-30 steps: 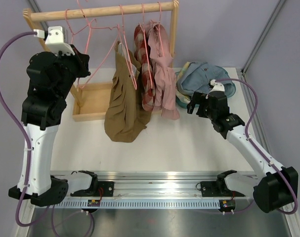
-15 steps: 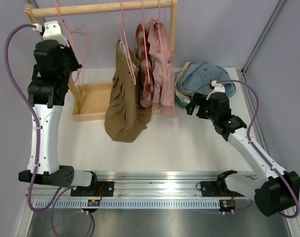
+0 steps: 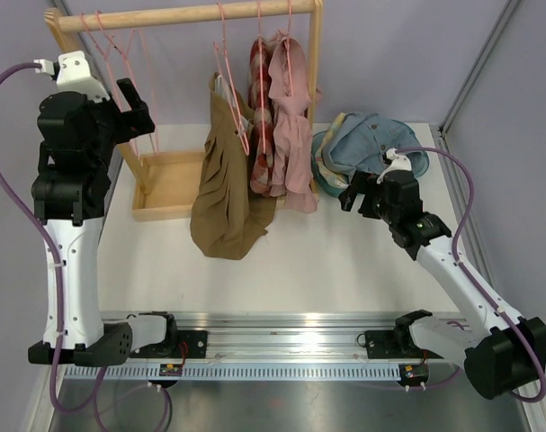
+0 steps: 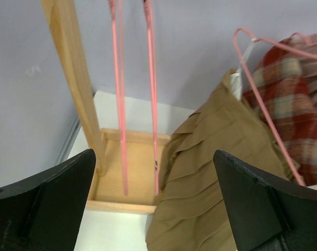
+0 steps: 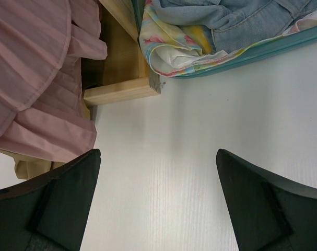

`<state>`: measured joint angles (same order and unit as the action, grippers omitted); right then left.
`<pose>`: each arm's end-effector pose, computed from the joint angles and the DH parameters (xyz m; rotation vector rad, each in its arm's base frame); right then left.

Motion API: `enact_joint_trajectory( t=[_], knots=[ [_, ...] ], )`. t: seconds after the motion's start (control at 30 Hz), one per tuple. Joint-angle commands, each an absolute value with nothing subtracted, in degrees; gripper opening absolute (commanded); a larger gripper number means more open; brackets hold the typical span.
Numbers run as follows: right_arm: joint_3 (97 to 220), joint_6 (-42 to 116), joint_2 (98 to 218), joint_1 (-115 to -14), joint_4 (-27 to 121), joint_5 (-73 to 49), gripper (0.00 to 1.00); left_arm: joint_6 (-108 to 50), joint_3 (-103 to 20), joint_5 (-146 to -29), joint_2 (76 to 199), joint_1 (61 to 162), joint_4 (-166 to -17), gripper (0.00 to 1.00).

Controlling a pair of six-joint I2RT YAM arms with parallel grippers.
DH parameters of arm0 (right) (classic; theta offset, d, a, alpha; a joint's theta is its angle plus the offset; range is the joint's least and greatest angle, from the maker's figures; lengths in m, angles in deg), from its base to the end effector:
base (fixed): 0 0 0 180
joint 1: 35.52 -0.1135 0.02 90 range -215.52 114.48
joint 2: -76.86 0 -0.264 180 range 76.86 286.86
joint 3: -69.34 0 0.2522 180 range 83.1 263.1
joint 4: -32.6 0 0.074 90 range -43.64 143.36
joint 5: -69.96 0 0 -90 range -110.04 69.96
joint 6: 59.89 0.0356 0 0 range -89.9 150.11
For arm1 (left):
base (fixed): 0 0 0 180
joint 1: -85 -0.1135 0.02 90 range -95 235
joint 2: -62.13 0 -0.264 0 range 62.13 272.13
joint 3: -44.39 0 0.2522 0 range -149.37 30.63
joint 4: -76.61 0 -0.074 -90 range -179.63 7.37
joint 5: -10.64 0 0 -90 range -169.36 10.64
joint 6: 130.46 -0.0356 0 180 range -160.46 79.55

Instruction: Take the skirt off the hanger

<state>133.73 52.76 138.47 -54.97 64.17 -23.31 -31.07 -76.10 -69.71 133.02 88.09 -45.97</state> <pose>0.2292 0.0788 0.3052 0.0939 2.0937 0.3894 0.2051 -0.0051 0.5402 -0.2185 1.6913 -0.0185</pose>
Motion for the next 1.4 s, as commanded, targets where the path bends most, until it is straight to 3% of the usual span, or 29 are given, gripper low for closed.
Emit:
enact_joint_trajectory(
  t=[0.0, 0.07, 0.27, 0.7, 0.8, 0.93, 1.03, 1.13, 1.2, 1.27, 1.37],
  knots=[
    [133.72, 53.31, 136.37, -55.21, 64.03, -22.07, 0.99, -29.30, -79.40, -78.99, 132.00, 88.16, -48.06, 0.99],
    [133.64, 53.40, 135.84, -55.21, 64.47, -22.15, 1.00, -28.42, -79.23, -82.16, 132.09, 90.87, -48.84, 0.99],
    [133.63, 53.57, 134.26, -55.12, 65.17, -21.98, 0.99, -28.51, -80.72, -74.09, 139.63, 105.46, -49.81, 0.99],
    [132.23, 53.48, 130.04, -55.30, 68.60, -22.51, 1.00, -25.69, -87.84, -68.29, 153.08, 112.33, -56.31, 0.91],
    [132.05, 53.75, 129.60, -55.30, 68.78, -22.24, 0.99, -25.60, -88.63, -65.31, 154.58, 112.86, -57.11, 0.76],
    [132.14, 53.66, 129.33, -55.39, 69.22, -22.15, 1.00, -27.18, -91.52, -61.53, 156.77, 112.86, -57.72, 0.74],
    [132.23, 53.57, 129.33, -55.39, 69.39, -22.15, 1.00, -28.58, -97.04, -60.03, 160.63, 112.86, -56.24, 0.60],
    [132.49, 53.57, 129.24, -55.30, 69.74, -22.42, 0.99, -29.03, -102.85, -60.11, 164.16, 112.86, -52.46, 0.54],
    [132.67, 53.48, 129.07, -55.30, 69.74, -22.50, 0.99, -29.29, -103.05, -60.20, 165.66, 112.86, -52.27, 0.50],
    [132.93, 53.48, 129.16, -55.30, 70.09, -22.59, 0.99, -29.56, -102.52, -59.42, 166.18, 112.86, -52.54, 0.38],
    [133.19, 53.40, 128.98, -55.30, 70.36, -22.68, 0.99, -30.08, -102.61, -58.19, 166.45, 112.86, -52.36, 0.34]
  ],
)
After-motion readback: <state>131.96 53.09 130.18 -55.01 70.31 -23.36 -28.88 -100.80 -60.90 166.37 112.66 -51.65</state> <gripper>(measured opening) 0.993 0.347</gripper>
